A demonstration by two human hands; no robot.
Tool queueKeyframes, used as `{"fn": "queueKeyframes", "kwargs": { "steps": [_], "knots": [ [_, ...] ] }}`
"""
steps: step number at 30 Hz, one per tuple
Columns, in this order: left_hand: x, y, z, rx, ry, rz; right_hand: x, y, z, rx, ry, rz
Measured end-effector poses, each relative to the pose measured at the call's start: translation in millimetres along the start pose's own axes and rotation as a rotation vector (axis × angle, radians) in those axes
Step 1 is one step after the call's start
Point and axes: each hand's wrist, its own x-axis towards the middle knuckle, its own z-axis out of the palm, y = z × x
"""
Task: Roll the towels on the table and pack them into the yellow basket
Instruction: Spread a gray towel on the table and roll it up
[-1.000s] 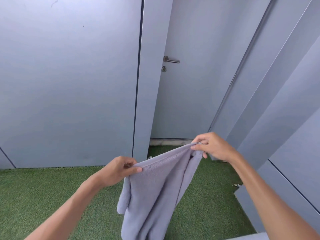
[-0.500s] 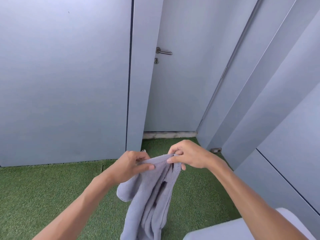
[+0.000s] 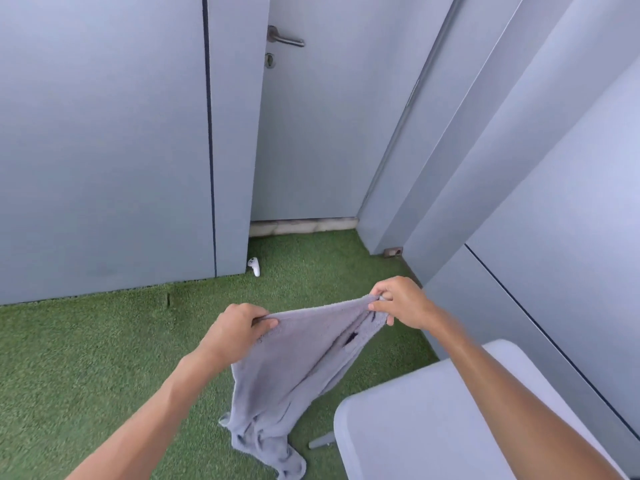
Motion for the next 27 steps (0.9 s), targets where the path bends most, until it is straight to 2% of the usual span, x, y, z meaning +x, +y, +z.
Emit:
{"fn": "queueKeyframes", "kwargs": {
  "steps": [4, 7, 10, 15, 20, 22, 24, 27],
  "knots": [
    [0, 36, 60, -0.032, -0.009, -0.059, -14, 64, 17, -0.116, 0.044, 0.192],
    [-3, 58, 101, -0.045, -0.047, -0.122, -31, 112, 19, -0.282, -0.011, 0.371],
    [-14, 62, 140, -0.058, -0.083, -0.188, -51, 151, 24, -0.282, 0.010, 0.469],
    [-16, 60, 184, -0.044, -0.054, -0.314, -45, 234, 13, -0.073, 0.122, 0.586],
    [-14, 70, 227, -0.078, 0.067, -0.354, -12, 330, -26, 0.485, 0.535, 0.811],
    [-18, 75, 241, -0.096, 0.127, -0.398, -2, 369, -37, 0.626, 0.638, 0.834],
    [-22, 77, 252, -0.093, 0.156, -0.434, 3, 404, -46, 0.691, 0.724, 0.825],
    [-22, 75, 265, -0.081, 0.200, -0.439, 4, 444, -53, 0.599, 0.805, 0.797]
  ]
}}
